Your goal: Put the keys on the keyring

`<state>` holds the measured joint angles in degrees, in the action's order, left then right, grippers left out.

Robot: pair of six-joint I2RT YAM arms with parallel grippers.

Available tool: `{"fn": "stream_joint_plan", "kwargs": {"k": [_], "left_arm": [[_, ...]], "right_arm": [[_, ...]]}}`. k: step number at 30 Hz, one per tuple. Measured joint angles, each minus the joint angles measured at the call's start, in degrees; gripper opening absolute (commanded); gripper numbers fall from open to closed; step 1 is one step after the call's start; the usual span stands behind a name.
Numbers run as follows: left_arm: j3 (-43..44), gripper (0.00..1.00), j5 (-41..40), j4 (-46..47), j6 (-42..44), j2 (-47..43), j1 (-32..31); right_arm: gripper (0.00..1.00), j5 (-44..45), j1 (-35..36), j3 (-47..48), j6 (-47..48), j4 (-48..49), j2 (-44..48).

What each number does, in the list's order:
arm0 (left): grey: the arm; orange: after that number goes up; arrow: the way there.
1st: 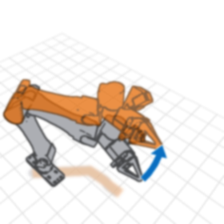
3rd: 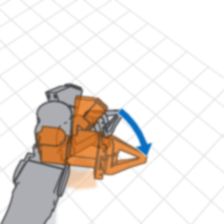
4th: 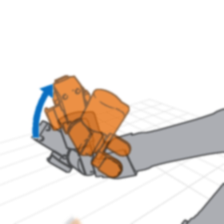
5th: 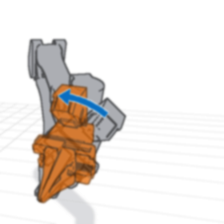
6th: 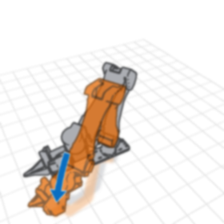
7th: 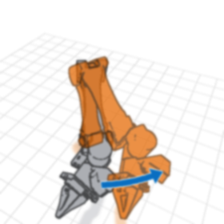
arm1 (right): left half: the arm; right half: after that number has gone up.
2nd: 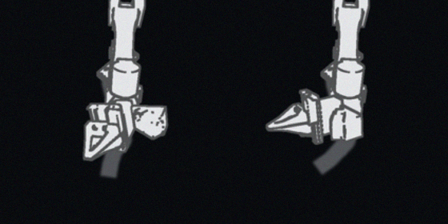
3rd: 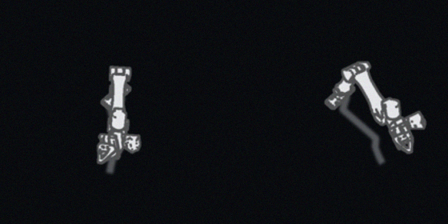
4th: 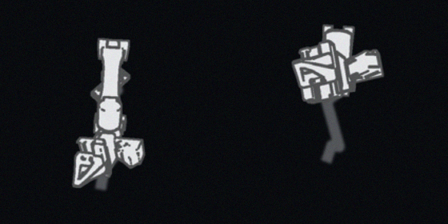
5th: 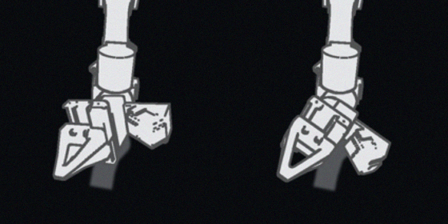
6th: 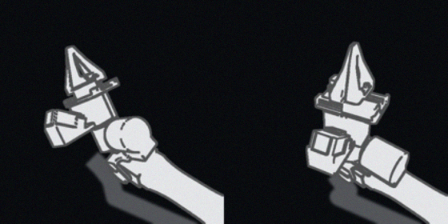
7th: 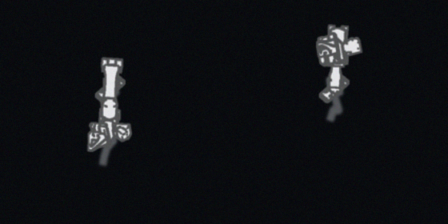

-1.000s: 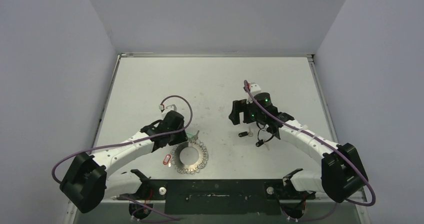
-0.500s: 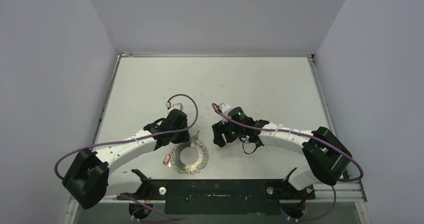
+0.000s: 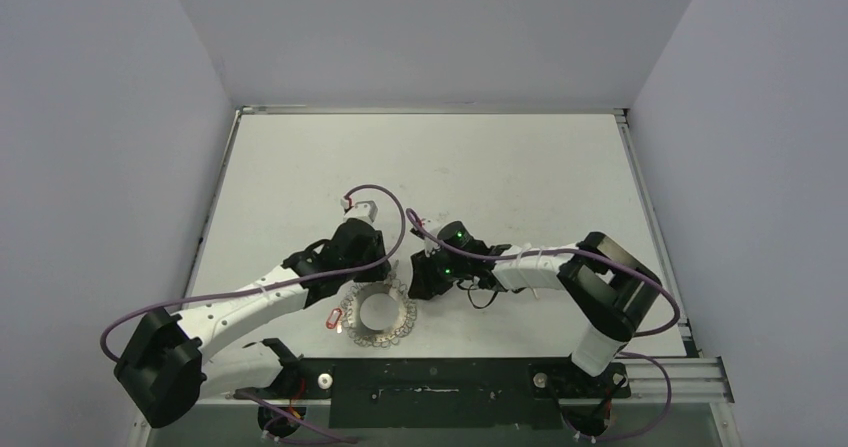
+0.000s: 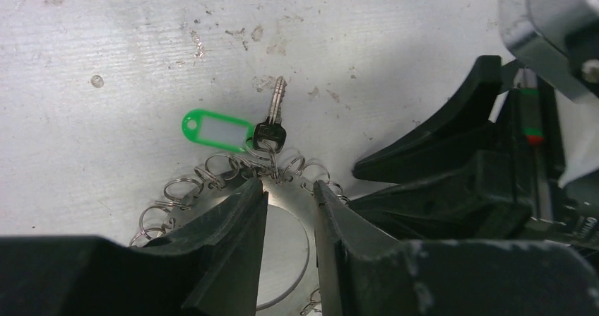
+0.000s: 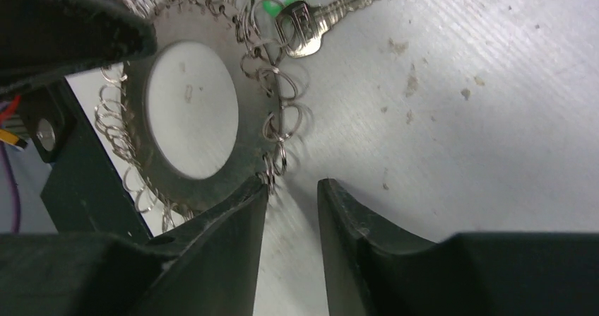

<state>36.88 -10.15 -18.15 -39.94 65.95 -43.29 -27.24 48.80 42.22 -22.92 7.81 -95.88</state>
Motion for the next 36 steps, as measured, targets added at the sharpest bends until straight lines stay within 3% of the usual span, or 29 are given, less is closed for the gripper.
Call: {"fn": "stream_joint_plan", "kwargs": {"k": [15, 25, 36], "left_arm": [[-0.92, 0.29, -1.68, 0.85, 2.08, -1.14, -0.92], [-0.98, 0.29, -2.01, 0.90, 4.33, -2.27, -0.94], [-7.41, 0.30, 1.18, 8.20, 13.07, -12.37, -1.31]], "right_arm": [[0.00, -4.26, 0.00, 1.92, -5.57, 6.03, -5.25], [0.00, -5.55, 0.00, 1.92, -4.42, 3.61, -3.10], [0.00, -5.60, 0.00, 7.32, 8.48, -11.89, 9.49]]}}
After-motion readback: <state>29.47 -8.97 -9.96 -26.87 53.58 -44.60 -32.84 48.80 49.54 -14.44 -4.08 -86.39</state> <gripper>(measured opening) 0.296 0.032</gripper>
